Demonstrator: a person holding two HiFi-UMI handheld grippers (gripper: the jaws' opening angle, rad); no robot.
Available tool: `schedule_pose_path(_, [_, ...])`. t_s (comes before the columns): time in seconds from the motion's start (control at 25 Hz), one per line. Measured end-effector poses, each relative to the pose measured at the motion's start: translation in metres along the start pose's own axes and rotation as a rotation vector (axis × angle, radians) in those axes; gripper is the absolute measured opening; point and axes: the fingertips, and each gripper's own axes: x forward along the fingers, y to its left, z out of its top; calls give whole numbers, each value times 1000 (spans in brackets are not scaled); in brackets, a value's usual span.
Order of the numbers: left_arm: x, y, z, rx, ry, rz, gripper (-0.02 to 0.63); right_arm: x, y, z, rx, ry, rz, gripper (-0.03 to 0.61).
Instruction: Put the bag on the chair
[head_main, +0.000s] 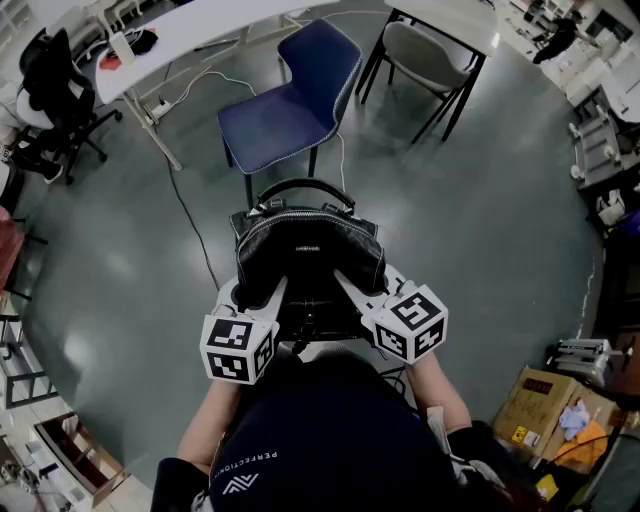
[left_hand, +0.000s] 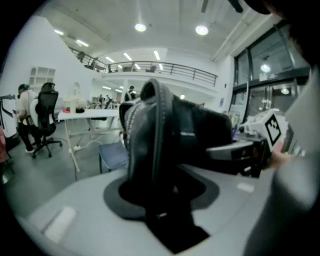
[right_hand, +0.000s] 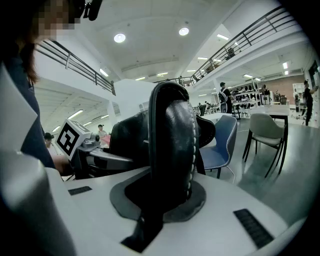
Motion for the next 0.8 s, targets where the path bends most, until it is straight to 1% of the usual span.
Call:
schedule_pose_path(0.2, [-1,6,0,-12,27,-1,181,8,1,1,16,17,13,31])
schedule_pose_path(0.36, [3,23,3,-28,37,-3,179,25,0,6,22,31,15,31])
schedule_pose_path(0.52, [17,41,11,-24,46,-14,181,43,-9,14,41,40,-2,31])
schedule_pose_path(0.68, [34,53,19,-38,53,-37,179,59,-25,22,42,54,-14,32])
schedule_pose_path(0.8, [42,69,26,-45,58,-38,179,75,-30,30,44,64,-18,32])
